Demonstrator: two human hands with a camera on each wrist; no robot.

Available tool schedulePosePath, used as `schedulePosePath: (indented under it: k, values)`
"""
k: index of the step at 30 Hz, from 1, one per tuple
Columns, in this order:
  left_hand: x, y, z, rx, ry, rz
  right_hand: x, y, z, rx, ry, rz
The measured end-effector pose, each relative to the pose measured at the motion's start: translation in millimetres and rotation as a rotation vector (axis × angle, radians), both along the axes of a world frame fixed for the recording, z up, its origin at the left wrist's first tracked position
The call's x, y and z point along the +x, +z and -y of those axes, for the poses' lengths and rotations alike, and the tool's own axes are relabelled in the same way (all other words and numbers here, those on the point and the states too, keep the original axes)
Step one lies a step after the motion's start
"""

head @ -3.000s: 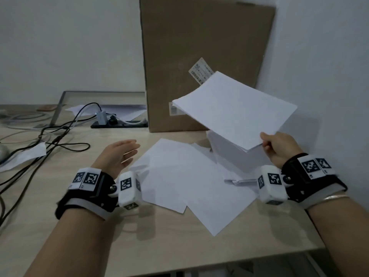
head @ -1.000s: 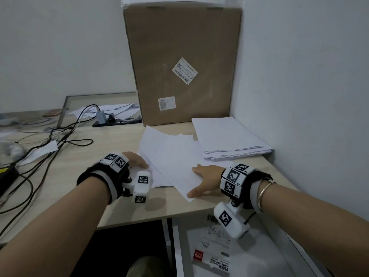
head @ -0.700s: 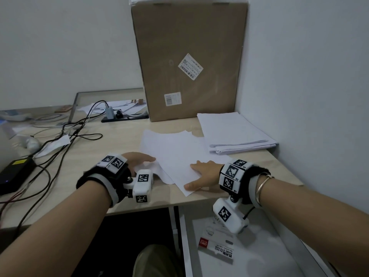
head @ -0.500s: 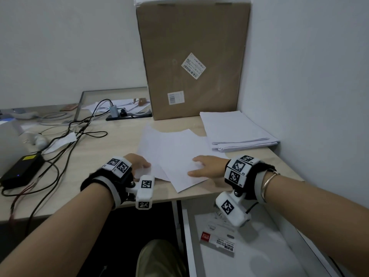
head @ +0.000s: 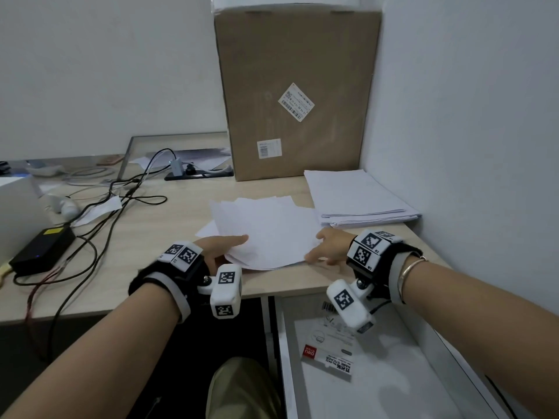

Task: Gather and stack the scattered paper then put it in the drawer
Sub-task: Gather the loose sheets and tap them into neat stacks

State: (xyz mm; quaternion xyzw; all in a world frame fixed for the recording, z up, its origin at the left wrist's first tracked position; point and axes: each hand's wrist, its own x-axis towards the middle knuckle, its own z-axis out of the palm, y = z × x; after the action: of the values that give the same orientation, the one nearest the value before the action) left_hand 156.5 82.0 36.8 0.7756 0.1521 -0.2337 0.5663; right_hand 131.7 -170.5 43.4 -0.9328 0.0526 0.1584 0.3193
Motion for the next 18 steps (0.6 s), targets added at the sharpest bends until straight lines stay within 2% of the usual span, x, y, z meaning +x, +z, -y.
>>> schedulePosePath:
  k: [3,5,9,12,14,18]
  values:
    - [-1,3,6,0.092,-0.033,-0.015,-2,-7,-9,0.183,0.007,0.026]
    - [2,-1,-1,0.164,0.052,0.007,-4,-8,-9,0.266,-0.025,0.045]
    - [10,-12,-21,0.173,0.213,0.180,0,-5,3,0.351,-0.129,0.067]
    - [10,-9,-36,0.072,0.258,0.173,3,-1,9,0.458,-0.221,0.065]
    - [9,-6,-42,-0.016,0.225,0.162,5,4,10,0.571,-0.235,0.030]
    - [8,-3,-38,-0.122,0.093,0.161,9,18,3,0.695,-0.101,-0.017]
